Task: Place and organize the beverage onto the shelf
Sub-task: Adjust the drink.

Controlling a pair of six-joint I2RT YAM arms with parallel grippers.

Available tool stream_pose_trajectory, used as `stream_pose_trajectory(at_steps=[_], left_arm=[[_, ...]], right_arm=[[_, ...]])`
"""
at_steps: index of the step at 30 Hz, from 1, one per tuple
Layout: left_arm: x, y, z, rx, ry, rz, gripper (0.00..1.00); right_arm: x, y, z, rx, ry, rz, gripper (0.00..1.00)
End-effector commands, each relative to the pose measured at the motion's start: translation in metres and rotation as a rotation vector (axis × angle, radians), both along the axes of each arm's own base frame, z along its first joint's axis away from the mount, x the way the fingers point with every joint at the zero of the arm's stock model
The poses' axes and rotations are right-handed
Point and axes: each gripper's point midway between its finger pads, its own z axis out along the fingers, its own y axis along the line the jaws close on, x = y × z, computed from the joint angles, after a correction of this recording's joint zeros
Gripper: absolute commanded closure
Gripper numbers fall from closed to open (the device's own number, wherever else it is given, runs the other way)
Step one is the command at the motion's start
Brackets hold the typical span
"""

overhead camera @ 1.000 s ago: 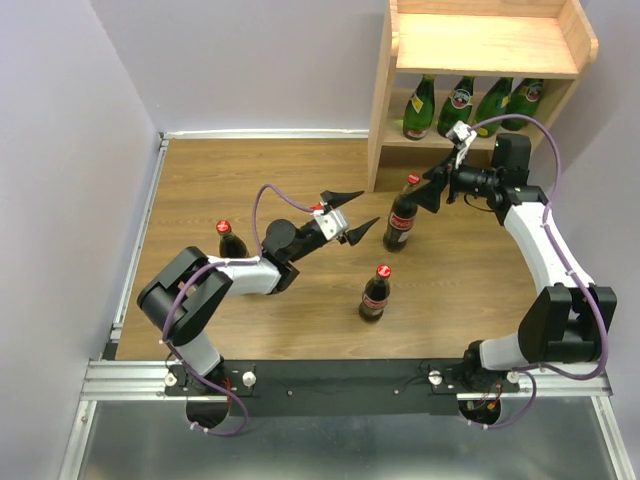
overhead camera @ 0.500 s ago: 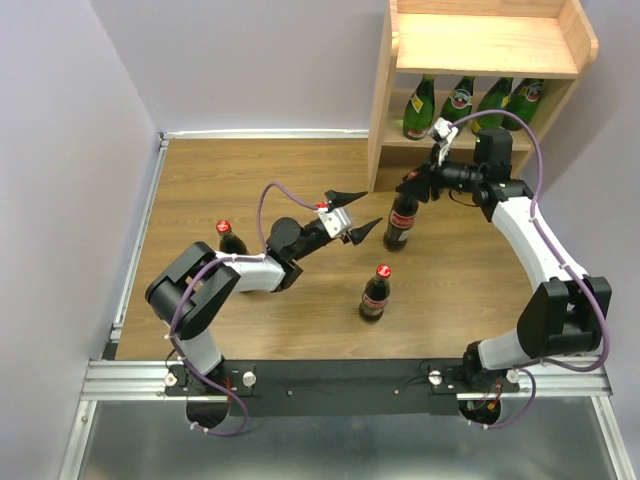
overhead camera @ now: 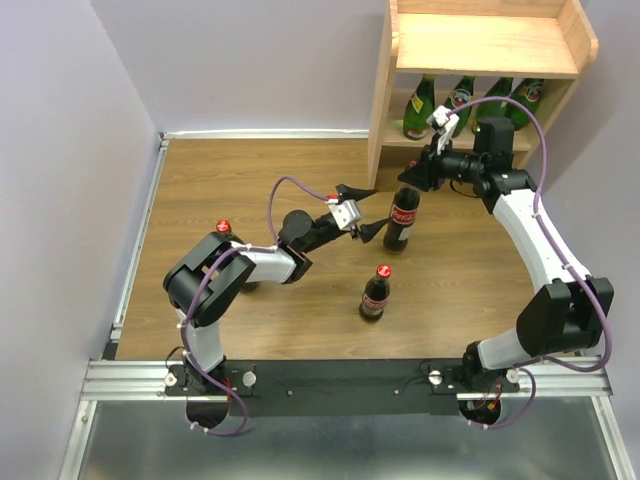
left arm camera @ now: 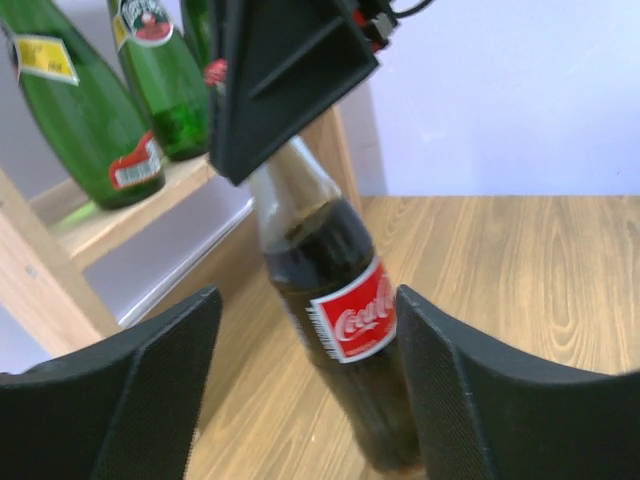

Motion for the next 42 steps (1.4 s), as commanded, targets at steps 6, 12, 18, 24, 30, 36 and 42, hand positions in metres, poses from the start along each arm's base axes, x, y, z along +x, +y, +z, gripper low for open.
stream_pose_trajectory(at_steps=[6,12,18,24,30,36,42], left_arm=[[0.0,-0.021,0.01,-0.014,-0.012,-0.102,0.2],[0.008,-0.028,0.008,-0.016,0.008,-0.096,0.2],[0.028,-0.022,0.006,-0.045,0.047,-0.011,0.2],[0.036,-0.028,0.003,-0.052,0.101,-0.014,0.2],[0.044,-0.034,-0.003,-0.034,0.119,-0.007,0.2],[0.054,-0.033,-0.01,-0.029,0.137,0.031,0.2],[0.056,-0.034,-0.004,-0.045,0.123,0.024,0.22]], right_arm=[[0.006,0.02,0.12,0.076,-0.305,-0.013,0.99],[0.003,0.031,0.158,0.111,-0.376,-0.032,0.99],[-0.004,0.032,0.182,0.138,-0.415,-0.046,0.99],[-0.006,0.037,0.187,0.157,-0.406,-0.041,0.99],[-0.007,0.048,0.2,0.183,-0.411,-0.035,0.99],[-0.01,0.053,0.212,0.208,-0.413,-0.028,1.0],[-0.012,0.055,0.213,0.22,-0.402,-0.02,1.0]])
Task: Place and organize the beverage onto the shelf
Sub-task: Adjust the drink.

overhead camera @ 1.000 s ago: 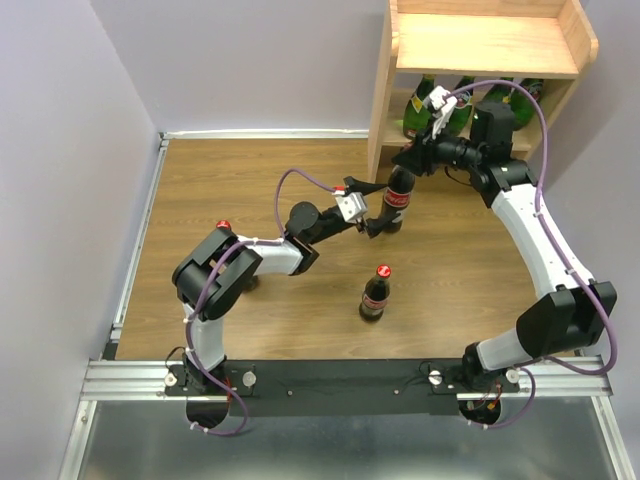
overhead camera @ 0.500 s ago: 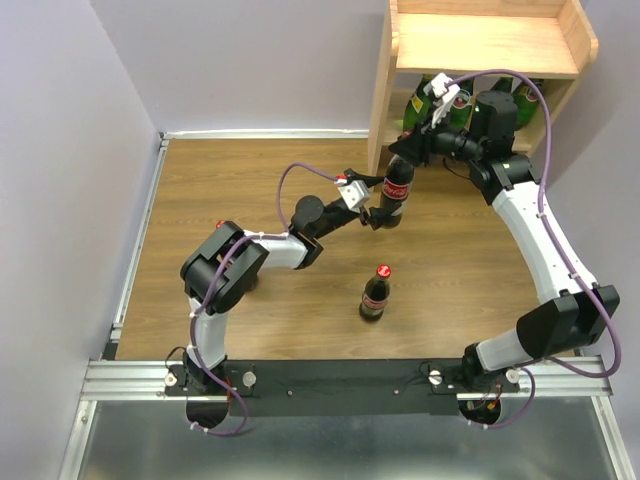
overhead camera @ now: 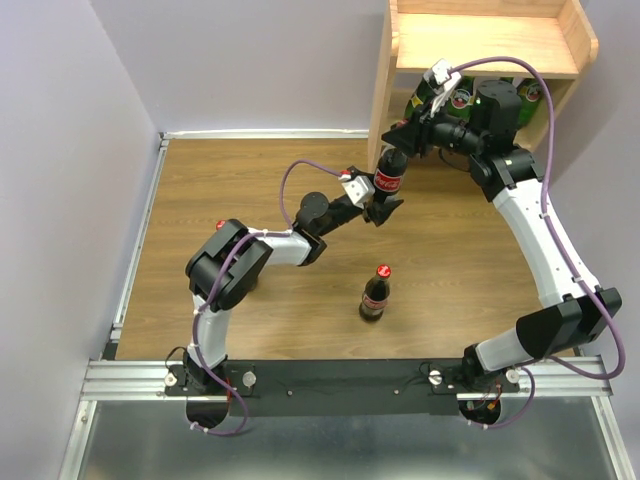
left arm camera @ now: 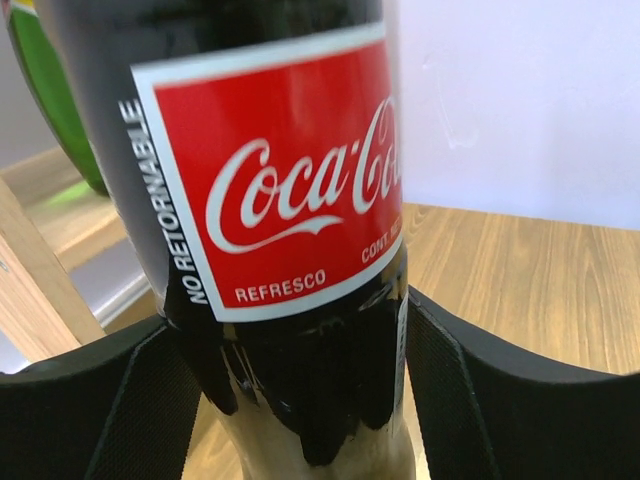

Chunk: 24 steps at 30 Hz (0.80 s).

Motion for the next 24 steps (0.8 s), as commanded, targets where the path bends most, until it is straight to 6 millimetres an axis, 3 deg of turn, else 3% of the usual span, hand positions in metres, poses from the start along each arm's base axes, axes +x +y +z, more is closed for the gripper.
stream_pose_trajectory(at_steps=[1,11,13,14,15,17,21,24], left_arm=[[0.004,-0.003,-0.001,-0.01,0.009,0.001,0.23],[-0.001,-0.002,0.021,-0.057,-0.04,-0.022,0.33],[-0.001,-0.003,0.023,-0.061,-0.045,-0.03,0.42],[-0.001,-0.005,0.024,-0.061,-0.05,-0.037,0.52],[-0.001,-0.005,0.024,-0.062,-0.05,-0.041,0.75],[-0.002,-0.004,0.028,-0.073,-0.061,-0.043,0.98],[-0.007,0.004,0.043,-0.117,-0.093,-0.04,1.0],[-0.016,0.012,0.062,-0.156,-0.135,-0.035,1.0]], right_arm=[[-0.012,0.005,0.08,0.1,-0.227,0.032,1.0],[-0.012,0.007,0.072,0.099,-0.208,0.041,0.99],[-0.012,0.008,0.069,0.101,-0.2,0.044,0.99],[-0.014,0.008,0.071,0.103,-0.203,0.046,0.99],[-0.014,0.008,0.069,0.104,-0.198,0.047,0.99],[-0.016,0.009,0.069,0.106,-0.196,0.056,1.0],[-0.021,0.012,0.061,0.102,-0.179,0.089,0.98],[-0.024,0.014,0.05,0.091,-0.164,0.112,0.78]])
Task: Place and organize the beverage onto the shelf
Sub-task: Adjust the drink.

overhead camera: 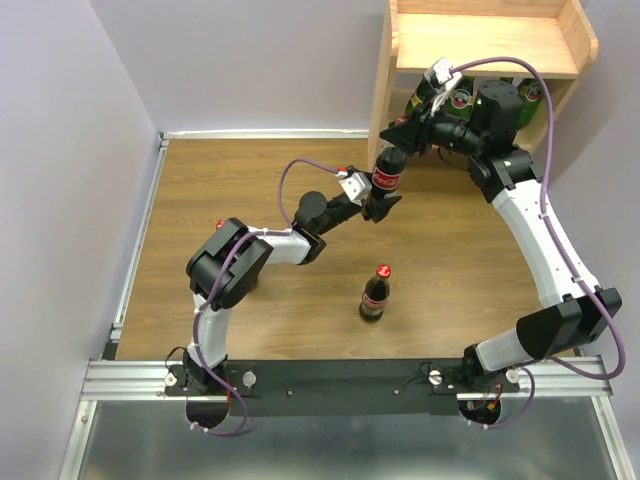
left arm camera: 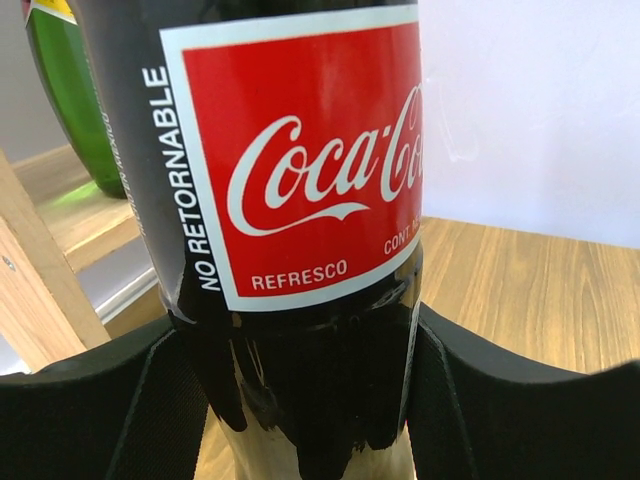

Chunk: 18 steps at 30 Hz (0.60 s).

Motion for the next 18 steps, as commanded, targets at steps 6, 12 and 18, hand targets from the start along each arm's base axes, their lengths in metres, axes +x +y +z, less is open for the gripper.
stream_pose_trajectory(at_steps=[6,12,18], left_arm=[[-0.033,0.026,0.088,-0.179,-0.216,-0.013,1.0],[-0.031,0.026,0.086,-0.179,-0.212,-0.012,1.0],[-0.036,0.033,0.096,-0.207,-0.235,-0.001,1.0]], right_arm=[[-0.028,0.01,0.032,0.052,-0.143,0.111,0.91],[-0.034,0.009,0.047,0.075,-0.164,0.114,0.99],[-0.033,0.01,0.044,0.076,-0.153,0.11,0.5]])
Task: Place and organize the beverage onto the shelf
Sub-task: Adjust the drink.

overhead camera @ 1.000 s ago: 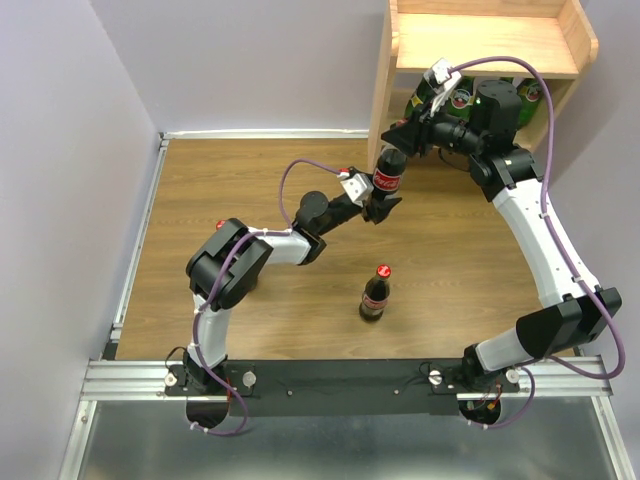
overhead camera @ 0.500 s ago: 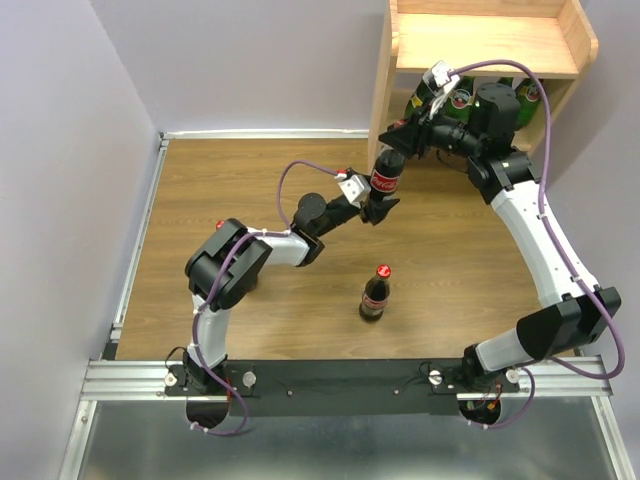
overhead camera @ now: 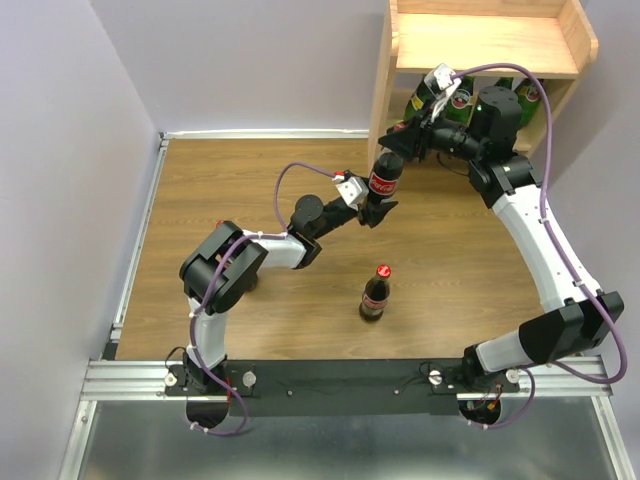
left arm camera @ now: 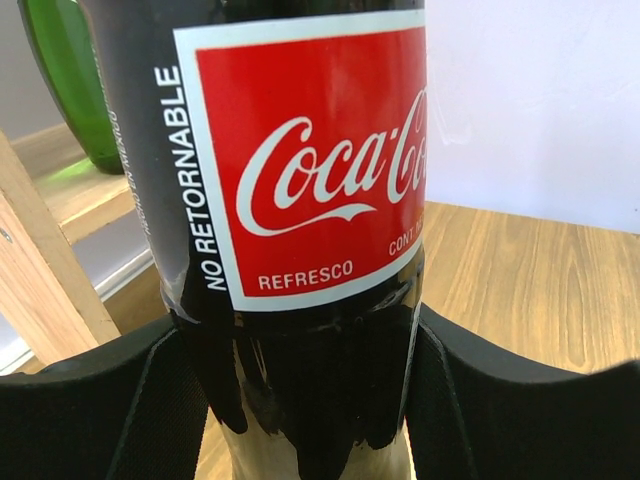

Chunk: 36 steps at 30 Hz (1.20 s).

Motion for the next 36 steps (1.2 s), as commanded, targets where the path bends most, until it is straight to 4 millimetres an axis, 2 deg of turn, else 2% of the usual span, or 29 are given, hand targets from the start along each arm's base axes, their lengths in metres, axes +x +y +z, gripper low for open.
stream_pose_trajectory(at_steps=[1,4,10,11,12,15,23,26,27,30,31,36], left_arm=[[-0.026,0.023,0.105,-0.229,-0.264,-0.002,1.0],[-0.028,0.026,0.114,-0.237,-0.281,-0.001,1.0],[-0.028,0.029,0.123,-0.255,-0.294,0.0,1.0],[-0.029,0.03,0.125,-0.259,-0.3,-0.001,1.0],[-0.031,0.03,0.126,-0.266,-0.297,-0.006,1.0],[-0.033,0.033,0.129,-0.281,-0.3,-0.011,1.0],[-0.035,0.037,0.131,-0.299,-0.305,-0.024,1.0],[-0.033,0.042,0.13,-0.311,-0.298,-0.021,1.0],[-0.032,0.043,0.128,-0.311,-0.296,-0.018,1.0],[-0.033,0.047,0.135,-0.318,-0.305,-0.014,1.0],[-0.032,0.049,0.137,-0.32,-0.307,-0.009,1.0],[-0.035,0.057,0.16,-0.332,-0.338,0.009,1.0]], right_arm=[[-0.022,0.005,0.049,0.058,-0.158,0.062,0.44],[-0.021,0.006,0.04,0.053,-0.141,0.065,0.33],[-0.02,0.007,0.033,0.054,-0.123,0.071,0.28],[-0.019,0.007,0.032,0.054,-0.121,0.069,0.24],[-0.019,0.006,0.032,0.054,-0.124,0.065,0.16],[-0.017,0.004,0.032,0.054,-0.128,0.042,0.06],[-0.009,-0.002,0.031,0.049,-0.13,-0.019,0.05],[-0.009,-0.008,0.044,0.05,-0.165,-0.056,0.05],[-0.011,-0.01,0.058,0.059,-0.192,-0.067,0.05],[-0.008,-0.022,0.077,0.06,-0.216,-0.139,0.05],[-0.008,-0.027,0.09,0.065,-0.239,-0.166,0.05],[-0.002,-0.068,0.112,0.061,-0.278,-0.357,0.05]])
